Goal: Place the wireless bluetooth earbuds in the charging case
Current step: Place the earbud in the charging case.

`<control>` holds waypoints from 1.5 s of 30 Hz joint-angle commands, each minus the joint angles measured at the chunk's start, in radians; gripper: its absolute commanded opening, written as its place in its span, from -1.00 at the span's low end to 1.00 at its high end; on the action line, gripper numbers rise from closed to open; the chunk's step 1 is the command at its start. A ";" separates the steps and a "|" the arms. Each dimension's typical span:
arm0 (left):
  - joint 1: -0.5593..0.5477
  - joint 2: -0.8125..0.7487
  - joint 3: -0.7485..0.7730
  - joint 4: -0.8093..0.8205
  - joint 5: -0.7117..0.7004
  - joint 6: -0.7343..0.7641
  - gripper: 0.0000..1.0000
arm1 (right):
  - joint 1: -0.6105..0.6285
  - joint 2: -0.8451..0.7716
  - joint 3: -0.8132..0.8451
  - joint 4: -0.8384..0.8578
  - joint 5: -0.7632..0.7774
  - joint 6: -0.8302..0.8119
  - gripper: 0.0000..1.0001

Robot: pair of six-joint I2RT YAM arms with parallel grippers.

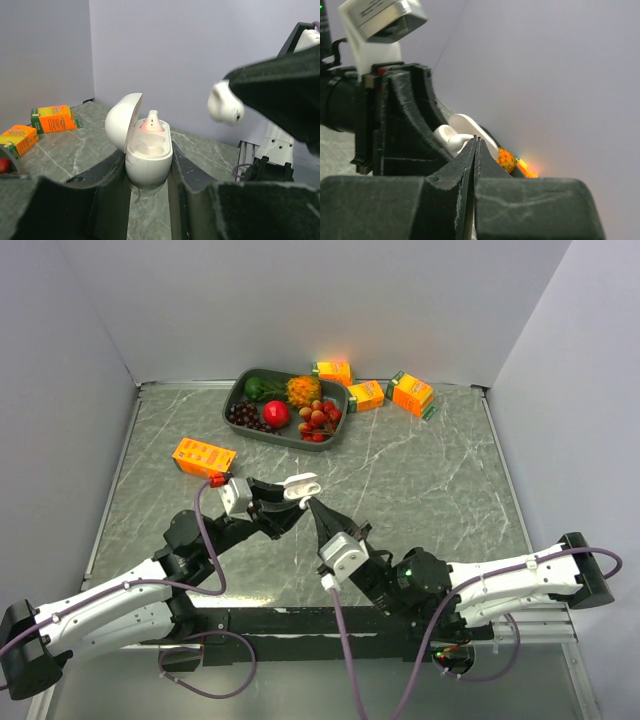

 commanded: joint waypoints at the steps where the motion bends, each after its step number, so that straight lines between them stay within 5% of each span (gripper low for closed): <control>1: 0.005 0.011 0.052 0.001 0.020 -0.035 -0.97 | 0.009 0.030 0.041 0.062 -0.006 -0.017 -1.00; 14: 0.003 -0.006 0.037 -0.016 0.023 -0.048 -0.97 | -0.015 0.102 0.078 0.127 0.029 -0.077 -1.00; 45: 0.003 -0.012 0.046 -0.020 0.042 -0.086 -0.97 | -0.093 0.102 0.087 -0.048 0.017 0.049 -1.00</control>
